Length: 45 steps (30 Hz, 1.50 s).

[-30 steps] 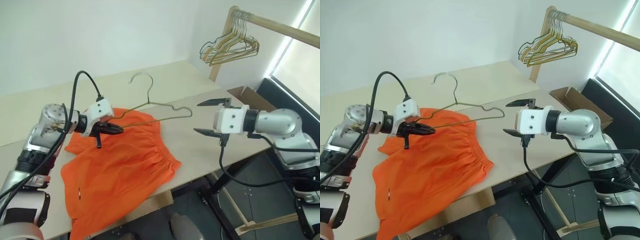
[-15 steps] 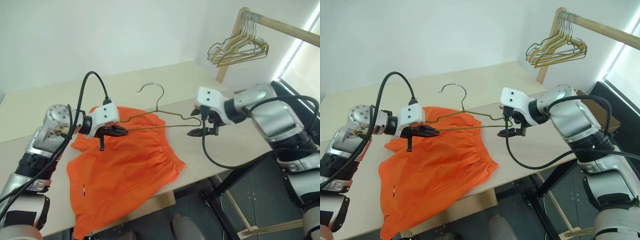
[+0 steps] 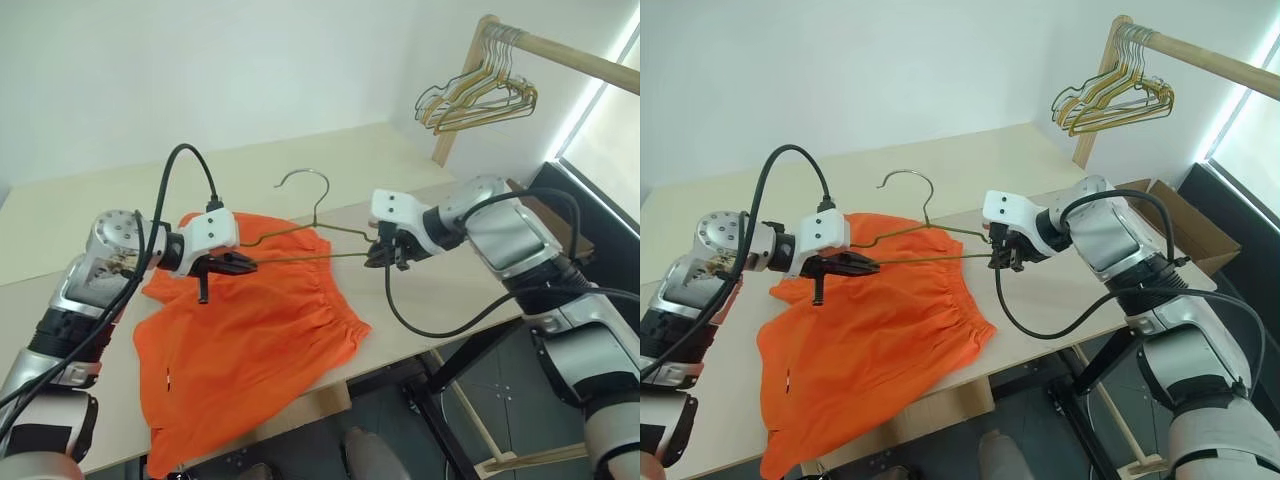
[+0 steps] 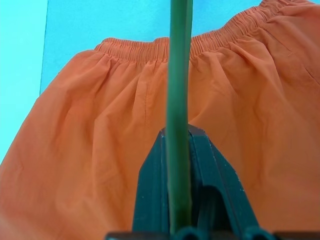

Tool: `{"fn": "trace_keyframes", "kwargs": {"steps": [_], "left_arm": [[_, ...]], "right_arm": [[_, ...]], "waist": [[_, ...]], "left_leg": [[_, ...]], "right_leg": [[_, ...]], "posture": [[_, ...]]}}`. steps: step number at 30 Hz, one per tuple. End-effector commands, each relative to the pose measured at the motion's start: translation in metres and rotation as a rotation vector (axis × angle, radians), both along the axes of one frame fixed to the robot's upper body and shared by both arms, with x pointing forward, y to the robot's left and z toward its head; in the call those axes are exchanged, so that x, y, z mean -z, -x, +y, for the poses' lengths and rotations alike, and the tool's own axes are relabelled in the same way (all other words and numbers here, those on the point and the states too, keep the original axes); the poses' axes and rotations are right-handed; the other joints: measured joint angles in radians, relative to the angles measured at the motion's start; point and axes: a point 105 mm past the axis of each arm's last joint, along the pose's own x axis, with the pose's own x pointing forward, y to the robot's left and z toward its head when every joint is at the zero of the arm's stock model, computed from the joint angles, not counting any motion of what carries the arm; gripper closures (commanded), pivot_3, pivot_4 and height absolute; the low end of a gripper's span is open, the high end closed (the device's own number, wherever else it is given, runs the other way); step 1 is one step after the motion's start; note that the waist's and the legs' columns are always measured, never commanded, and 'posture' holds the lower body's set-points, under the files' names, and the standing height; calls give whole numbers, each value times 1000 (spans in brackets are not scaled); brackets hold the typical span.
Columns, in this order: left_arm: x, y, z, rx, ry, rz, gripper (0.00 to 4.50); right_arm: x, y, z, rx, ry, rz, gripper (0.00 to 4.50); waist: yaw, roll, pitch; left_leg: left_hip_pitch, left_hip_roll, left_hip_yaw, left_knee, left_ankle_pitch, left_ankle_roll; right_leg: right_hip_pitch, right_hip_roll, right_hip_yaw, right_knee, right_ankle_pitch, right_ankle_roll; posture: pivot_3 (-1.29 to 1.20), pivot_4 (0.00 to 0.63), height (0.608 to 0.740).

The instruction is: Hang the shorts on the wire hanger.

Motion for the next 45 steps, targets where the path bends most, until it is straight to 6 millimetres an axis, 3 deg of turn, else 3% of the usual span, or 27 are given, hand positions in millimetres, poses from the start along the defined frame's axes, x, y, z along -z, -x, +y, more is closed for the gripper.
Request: {"fn": "trace_keyframes", "kwargs": {"steps": [1,3,11,17,22,27,33,36,45], "left_arm": [[-12,2,1,23,-1,-50,4500],[-12,3,-1,50,-7,-62,4500],[-18,6,2,152,44,-75,2077],[-36,1,27,66,169,-76,77],[-61,19,8,83,414,-48,31],[-62,41,-5,170,460,12,31],[-61,48,-10,212,459,54,31],[-50,59,-11,241,403,91,31],[-40,70,-6,223,363,103,31]], "right_arm": [[-22,2,9,-50,-22,-62,4444],[-21,5,9,-59,-26,-60,4480],[-16,23,-4,-41,-62,-15,4500],[3,64,-64,216,-167,218,4500],[23,96,-101,546,-270,529,4500],[46,114,-113,706,-368,791,4500],[66,124,-108,719,-393,950,4500],[72,123,-105,727,-406,992,4500],[80,126,-96,708,-404,1075,4500]], "waist": [[0,0,0],[0,0,-1],[3,0,-2],[19,0,-2],[29,0,-3],[34,1,-3],[33,1,-3],[31,1,-3],[64,1,-2]], "left_leg": [[0,0,0,0,0,0],[0,0,0,0,0,0],[-1,0,-1,0,0,0],[-4,-1,-4,2,0,1],[-5,0,-3,3,-1,1],[-3,1,-3,3,-1,2],[-1,1,-1,3,-2,3],[-1,1,0,3,-2,3],[0,2,1,3,-3,4]], "right_leg": [[0,0,0,0,0,0],[0,0,0,0,0,0],[0,-1,-1,0,0,0],[-1,-2,-4,-1,0,0],[-2,-1,-2,-3,0,0],[1,-1,-2,-6,0,1],[3,0,-1,-7,-1,1],[3,1,-1,-7,-1,1],[4,1,0,-9,-1,1]], "posture": [[-221,0,740],[-224,0,740],[-237,0,740],[-235,2,740],[-249,30,740],[-262,47,740],[-260,53,740],[-249,52,740],[-210,54,740]]}}
